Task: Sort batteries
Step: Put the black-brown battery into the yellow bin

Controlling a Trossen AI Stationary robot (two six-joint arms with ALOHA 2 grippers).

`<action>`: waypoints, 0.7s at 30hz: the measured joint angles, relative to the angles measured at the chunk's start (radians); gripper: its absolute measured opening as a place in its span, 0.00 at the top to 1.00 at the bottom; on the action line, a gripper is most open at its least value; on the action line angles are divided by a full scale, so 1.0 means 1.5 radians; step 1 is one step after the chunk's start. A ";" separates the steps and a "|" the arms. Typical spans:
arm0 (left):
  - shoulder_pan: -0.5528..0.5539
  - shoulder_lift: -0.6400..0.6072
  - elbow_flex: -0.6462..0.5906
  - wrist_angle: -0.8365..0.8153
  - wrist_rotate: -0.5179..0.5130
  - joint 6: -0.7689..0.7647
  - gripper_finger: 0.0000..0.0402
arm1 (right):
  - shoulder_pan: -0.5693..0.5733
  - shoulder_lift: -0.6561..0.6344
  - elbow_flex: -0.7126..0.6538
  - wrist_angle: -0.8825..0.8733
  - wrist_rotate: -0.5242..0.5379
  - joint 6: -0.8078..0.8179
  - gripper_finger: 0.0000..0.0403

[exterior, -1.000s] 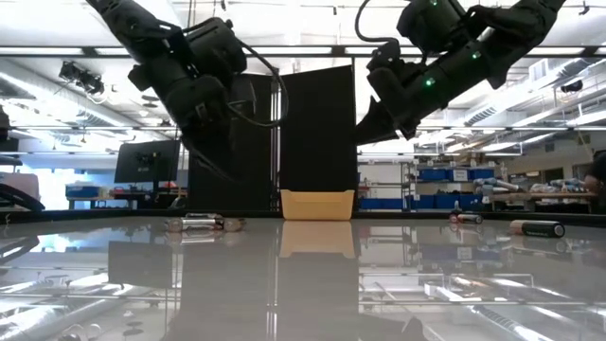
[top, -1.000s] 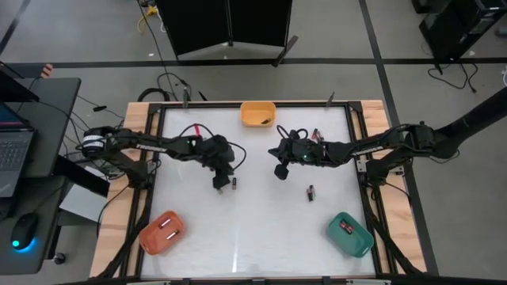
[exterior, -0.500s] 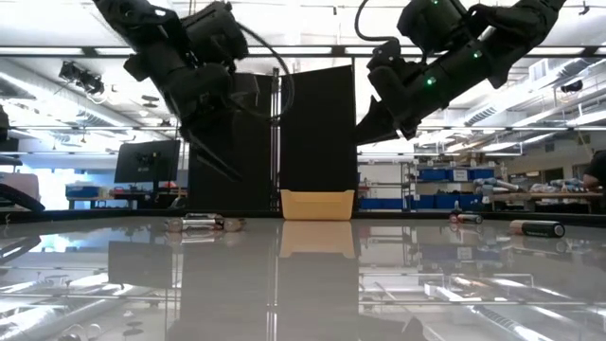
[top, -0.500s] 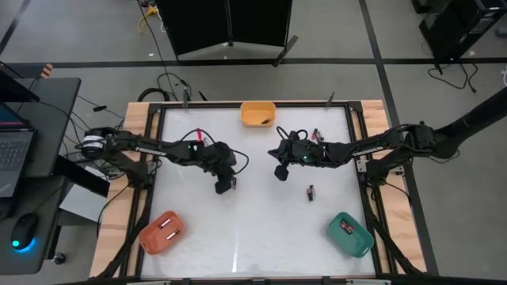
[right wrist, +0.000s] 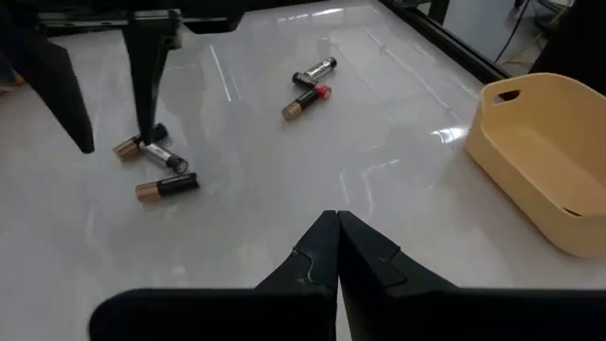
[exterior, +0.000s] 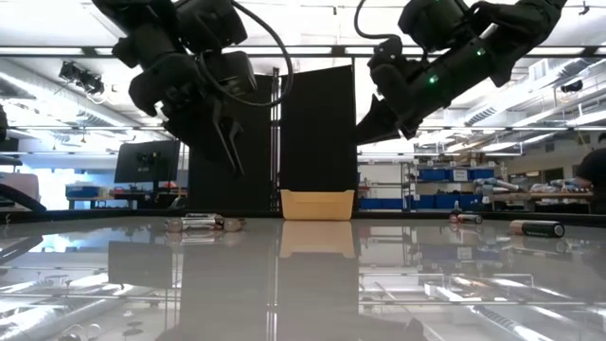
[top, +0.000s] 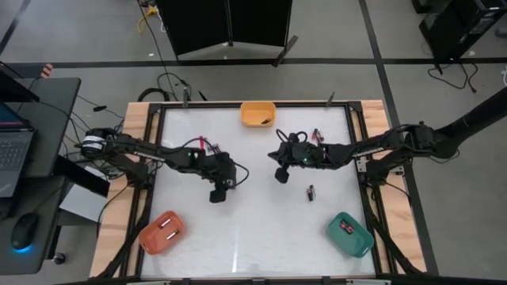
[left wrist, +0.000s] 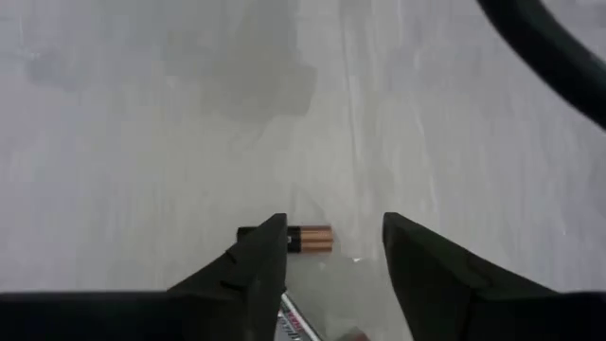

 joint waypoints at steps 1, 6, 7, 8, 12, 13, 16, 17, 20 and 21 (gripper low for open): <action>-0.003 0.000 0.000 0.002 -0.004 0.000 0.51 | 0.003 0.000 0.000 0.000 0.000 0.000 0.97; -0.015 0.005 0.000 0.002 -0.037 -0.015 0.38 | 0.018 0.000 0.000 0.000 0.000 0.000 0.96; -0.016 0.010 0.000 0.007 -0.045 -0.015 0.36 | 0.022 0.000 0.000 0.000 0.000 0.000 0.96; -0.016 0.015 0.000 0.015 -0.054 -0.015 0.33 | 0.024 0.000 0.000 0.000 0.000 0.000 0.96; -0.015 0.040 0.000 0.022 -0.070 -0.011 0.26 | 0.031 0.000 0.000 -0.004 0.000 0.000 0.97; -0.015 0.046 0.000 0.023 -0.070 -0.005 0.25 | 0.032 0.000 0.000 -0.007 0.000 -0.001 0.97; -0.016 0.063 0.000 0.030 -0.070 -0.002 0.22 | 0.033 0.000 0.000 -0.011 0.000 -0.001 0.96; -0.016 0.067 0.000 0.030 -0.070 -0.002 0.22 | 0.033 0.000 0.000 -0.011 0.000 -0.001 0.96; -0.016 0.082 0.000 0.032 -0.070 0.000 0.22 | 0.034 0.000 0.000 -0.014 0.000 -0.007 0.97; -0.016 0.085 0.000 0.033 -0.070 0.001 0.22 | 0.034 0.000 0.000 -0.014 0.000 -0.011 0.97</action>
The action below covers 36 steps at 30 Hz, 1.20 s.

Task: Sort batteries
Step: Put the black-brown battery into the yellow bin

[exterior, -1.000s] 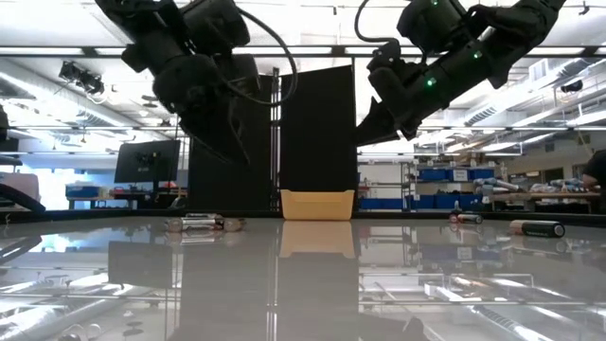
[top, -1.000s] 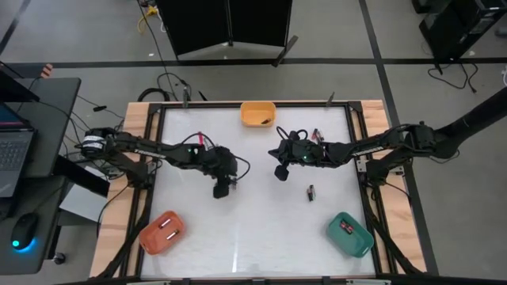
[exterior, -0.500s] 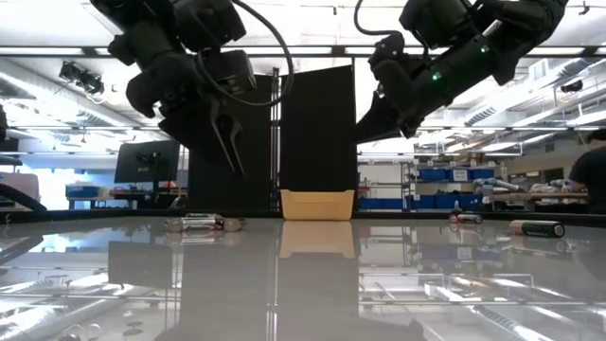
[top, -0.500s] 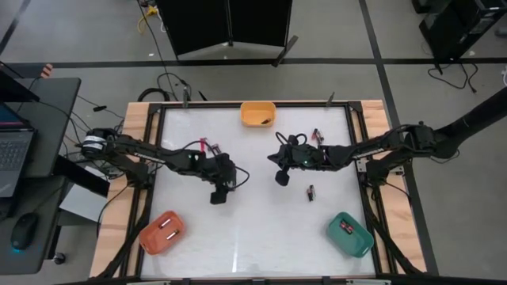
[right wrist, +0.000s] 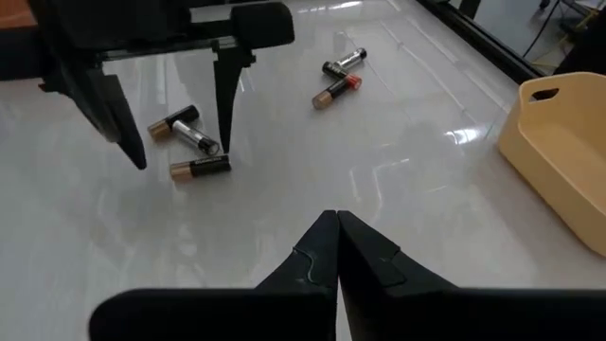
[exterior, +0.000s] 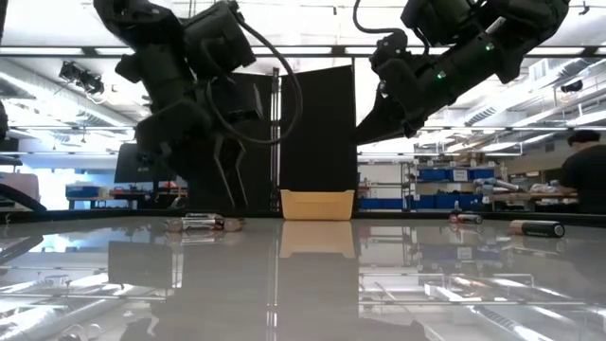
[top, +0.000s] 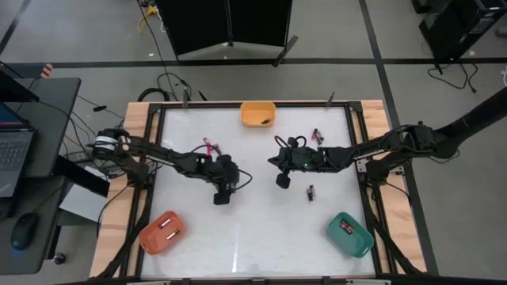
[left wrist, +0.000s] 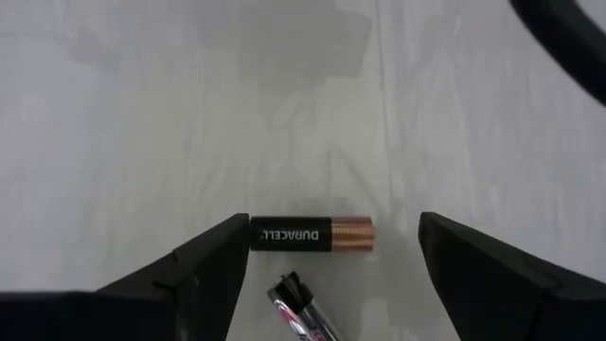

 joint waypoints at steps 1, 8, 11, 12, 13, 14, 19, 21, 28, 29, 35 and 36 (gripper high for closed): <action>0.000 0.004 0.000 0.004 0.000 0.000 0.22 | 0.000 0.000 0.000 0.000 0.000 -0.001 0.97; 0.002 0.008 0.000 0.012 -0.026 0.017 0.22 | 0.000 0.000 0.000 -0.002 0.000 -0.006 0.96; 0.002 0.016 0.000 0.016 -0.021 0.017 0.22 | 0.000 0.000 0.000 -0.002 0.000 -0.006 0.96; 0.002 0.018 0.000 0.013 -0.021 0.017 0.22 | 0.000 0.000 0.000 -0.002 0.000 -0.007 0.97; 0.002 0.022 0.000 0.008 -0.020 0.017 0.22 | 0.000 0.000 0.000 -0.003 0.000 -0.007 0.97; 0.002 0.027 -0.001 0.015 -0.020 0.017 0.22 | 0.000 0.000 0.000 -0.005 0.000 -0.007 0.97; 0.002 0.049 0.000 0.031 -0.019 0.021 0.22 | 0.000 0.000 0.001 -0.014 0.000 -0.006 0.96; 0.002 0.053 0.000 0.036 -0.017 0.024 0.22 | 0.000 0.000 0.001 -0.015 0.000 -0.005 0.95; 0.002 0.057 0.001 0.039 -0.010 0.038 0.22 | 0.003 0.000 0.001 -0.019 0.000 -0.006 0.97; 0.002 0.057 0.001 0.038 -0.009 0.039 0.23 | 0.003 0.000 0.001 -0.019 0.001 -0.006 0.97; 0.002 0.058 0.002 0.032 -0.008 0.040 0.32 | 0.003 0.000 0.001 -0.020 0.001 -0.006 0.96; 0.002 0.058 0.003 0.029 -0.007 0.040 0.35 | 0.003 0.000 0.001 -0.020 0.001 -0.006 0.96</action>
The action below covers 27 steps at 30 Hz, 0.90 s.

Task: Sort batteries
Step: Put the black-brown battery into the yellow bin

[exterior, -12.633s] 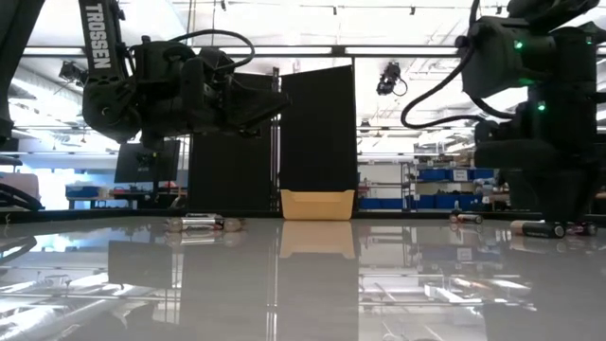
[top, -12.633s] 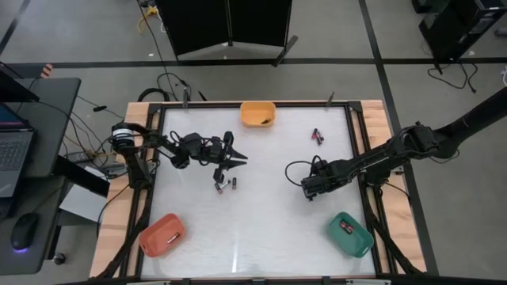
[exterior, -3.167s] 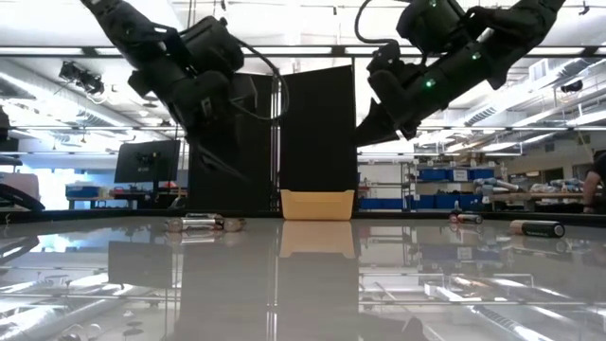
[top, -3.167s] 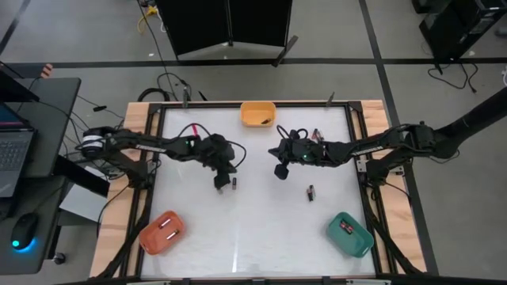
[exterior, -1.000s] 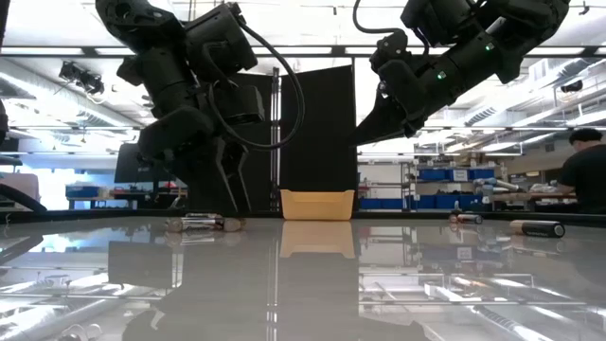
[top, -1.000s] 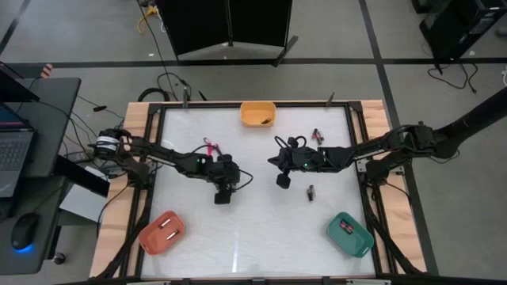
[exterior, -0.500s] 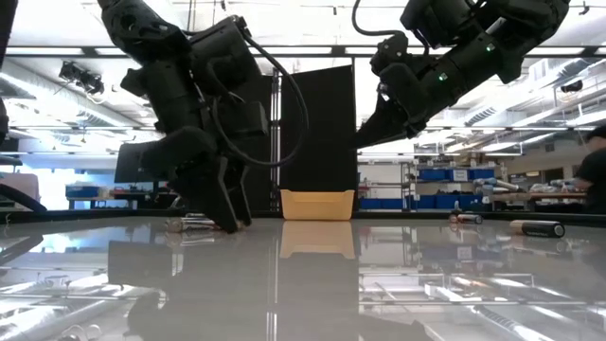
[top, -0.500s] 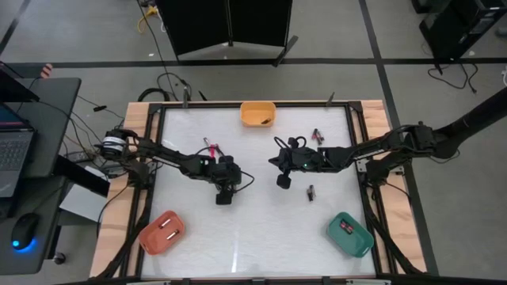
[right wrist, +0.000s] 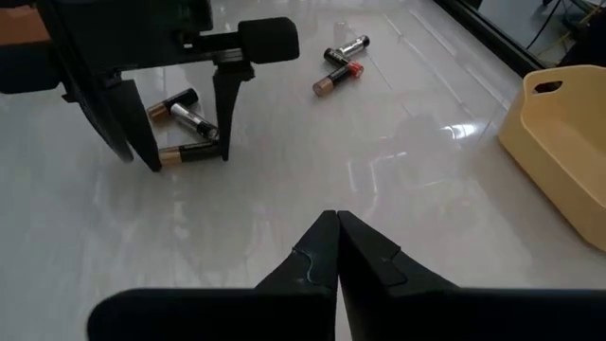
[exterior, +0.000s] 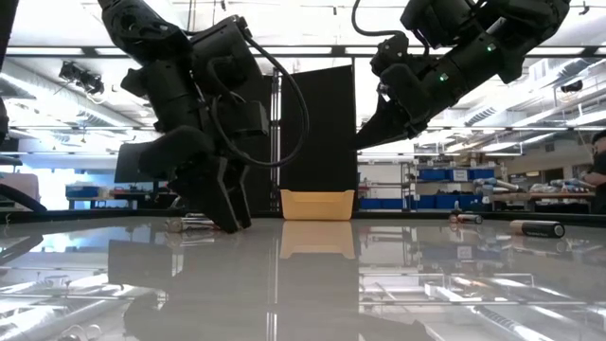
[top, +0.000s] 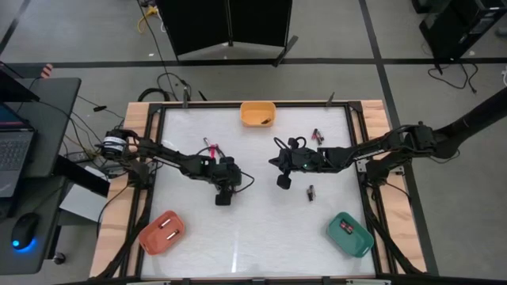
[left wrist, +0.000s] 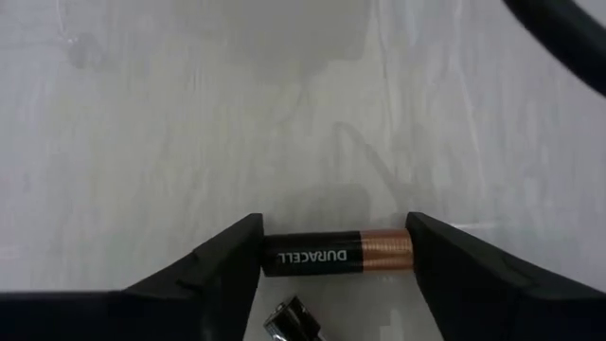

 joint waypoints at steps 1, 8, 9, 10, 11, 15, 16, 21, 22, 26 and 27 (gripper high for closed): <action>0.000 0.000 0.002 -0.003 0.000 0.002 0.38 | 0.000 0.000 0.000 0.000 0.000 0.000 0.97; 0.000 0.003 0.039 -0.059 -0.004 0.029 0.45 | 0.000 0.000 0.000 -0.001 0.001 0.000 0.96; 0.000 0.003 0.045 -0.067 -0.006 0.030 0.45 | 0.000 0.000 0.000 -0.002 0.001 0.000 0.96; 0.000 0.004 0.052 -0.069 -0.007 0.030 0.45 | 0.000 0.000 0.000 -0.002 0.001 0.000 0.96; 0.001 0.004 0.060 -0.072 -0.006 0.030 0.45 | 0.000 0.000 0.000 -0.003 0.001 0.000 0.96; 0.001 0.003 0.089 -0.086 -0.007 0.016 0.45 | 0.005 0.000 0.000 -0.003 0.018 -0.014 0.98; 0.002 0.003 0.096 -0.088 -0.007 0.013 0.45 | 0.007 0.000 0.000 -0.004 0.030 -0.017 0.98; 0.036 0.001 0.128 -0.109 -0.006 0.005 0.45 | 0.017 -0.003 0.000 -0.027 0.049 -0.023 0.97; 0.048 0.001 0.133 -0.113 -0.006 -0.003 0.45 | 0.019 -0.003 0.000 -0.036 0.054 -0.022 0.97; 0.109 0.001 0.152 -0.112 -0.002 -0.009 0.45 | 0.022 -0.003 -0.001 -0.093 0.093 -0.009 0.98; 0.126 0.001 0.159 -0.111 0.005 -0.010 0.45 | 0.022 -0.003 -0.001 -0.103 0.099 -0.002 0.98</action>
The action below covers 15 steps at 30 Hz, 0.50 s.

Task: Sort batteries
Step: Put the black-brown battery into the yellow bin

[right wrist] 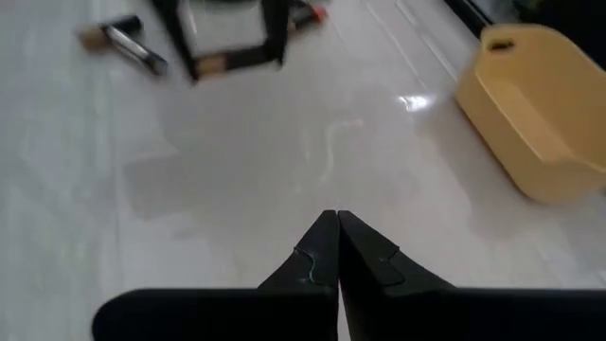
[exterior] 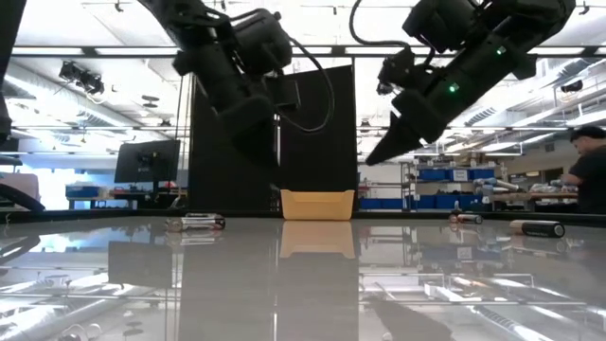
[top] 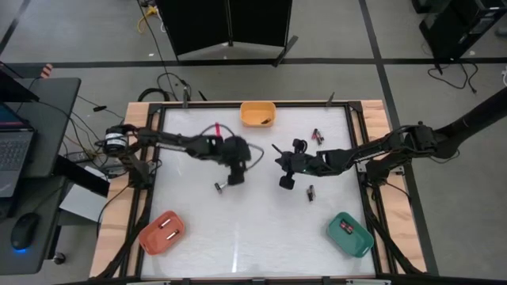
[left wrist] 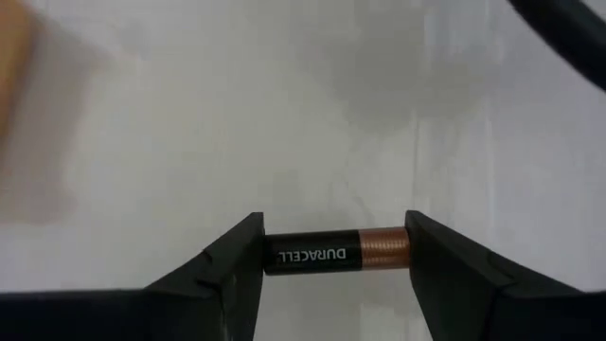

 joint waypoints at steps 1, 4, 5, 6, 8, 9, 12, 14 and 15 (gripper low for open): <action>0.017 0.000 0.008 0.004 0.009 0.000 0.45 | 0.000 0.000 0.000 -0.011 0.005 0.005 0.98; 0.065 0.000 0.042 0.013 0.024 0.003 0.45 | -0.001 0.000 0.000 -0.025 0.008 0.008 0.98; 0.081 0.001 0.057 0.012 0.025 0.009 0.45 | -0.002 0.000 0.000 -0.026 0.008 0.008 0.98; 0.096 0.002 0.073 0.010 0.026 0.020 0.45 | -0.003 0.000 0.000 -0.026 0.008 0.007 0.98; 0.125 0.012 0.108 0.007 0.028 0.047 0.45 | -0.008 0.000 0.000 -0.026 0.008 0.003 0.98; 0.138 0.019 0.128 0.001 0.028 0.063 0.45 | -0.011 0.000 0.000 -0.026 0.008 0.000 0.98; 0.177 0.063 0.195 -0.035 0.042 0.108 0.45 | -0.025 0.000 0.000 -0.025 0.008 -0.009 0.98; 0.202 0.106 0.246 -0.072 0.062 0.137 0.45 | -0.034 0.000 0.000 -0.025 0.008 -0.014 0.98; 0.213 0.131 0.271 -0.093 0.068 0.151 0.45 | -0.038 0.000 0.000 -0.025 0.008 -0.015 0.98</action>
